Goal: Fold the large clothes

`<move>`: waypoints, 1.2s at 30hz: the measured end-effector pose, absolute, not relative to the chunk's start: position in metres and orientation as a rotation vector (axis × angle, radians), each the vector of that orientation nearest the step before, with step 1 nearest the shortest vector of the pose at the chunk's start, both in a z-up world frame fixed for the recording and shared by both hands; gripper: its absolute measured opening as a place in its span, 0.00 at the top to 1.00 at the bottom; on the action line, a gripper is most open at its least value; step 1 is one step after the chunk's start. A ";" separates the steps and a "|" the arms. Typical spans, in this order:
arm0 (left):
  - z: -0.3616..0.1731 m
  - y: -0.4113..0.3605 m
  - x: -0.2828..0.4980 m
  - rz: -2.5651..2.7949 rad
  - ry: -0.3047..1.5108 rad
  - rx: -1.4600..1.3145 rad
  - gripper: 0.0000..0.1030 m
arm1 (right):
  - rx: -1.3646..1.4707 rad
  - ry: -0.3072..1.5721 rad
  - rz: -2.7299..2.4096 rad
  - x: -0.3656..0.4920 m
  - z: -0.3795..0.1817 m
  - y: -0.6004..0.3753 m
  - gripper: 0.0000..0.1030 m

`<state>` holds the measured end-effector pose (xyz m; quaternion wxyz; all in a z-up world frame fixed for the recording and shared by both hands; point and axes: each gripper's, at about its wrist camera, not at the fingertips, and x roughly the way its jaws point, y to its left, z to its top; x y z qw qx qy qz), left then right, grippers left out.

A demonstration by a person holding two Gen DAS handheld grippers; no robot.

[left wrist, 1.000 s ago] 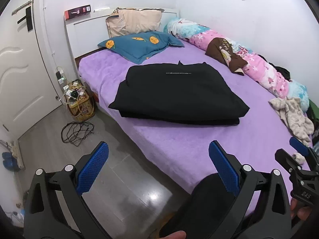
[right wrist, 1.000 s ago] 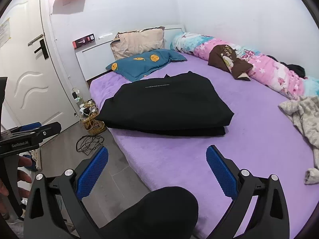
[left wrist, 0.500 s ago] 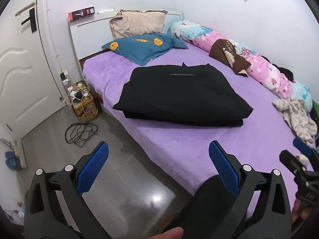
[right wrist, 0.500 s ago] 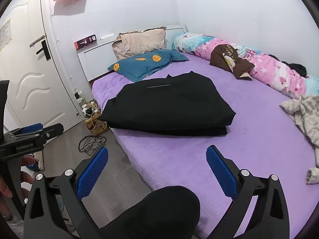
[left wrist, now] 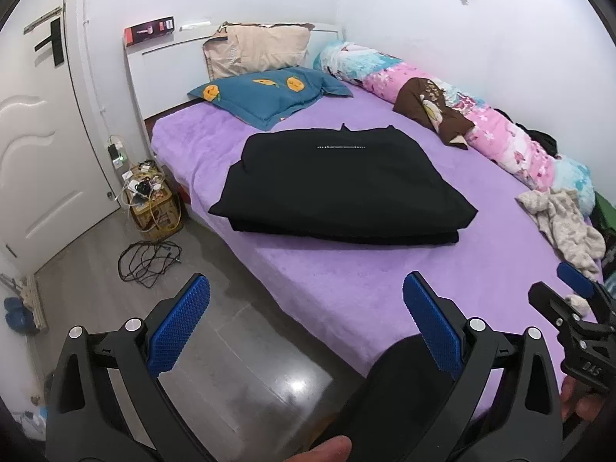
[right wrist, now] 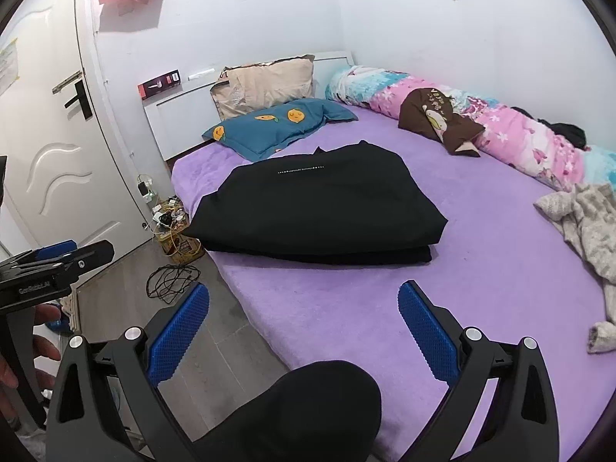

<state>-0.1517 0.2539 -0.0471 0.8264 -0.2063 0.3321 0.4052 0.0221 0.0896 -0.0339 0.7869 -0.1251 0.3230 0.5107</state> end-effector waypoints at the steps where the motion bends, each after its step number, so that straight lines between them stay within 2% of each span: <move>1: -0.047 0.254 -0.151 0.858 0.707 -0.440 0.06 | -0.269 0.699 1.102 0.022 -0.034 0.090 0.06; 36: -0.047 0.249 -0.155 0.884 0.713 -0.434 0.06 | -0.273 0.709 1.114 0.018 -0.036 0.092 0.06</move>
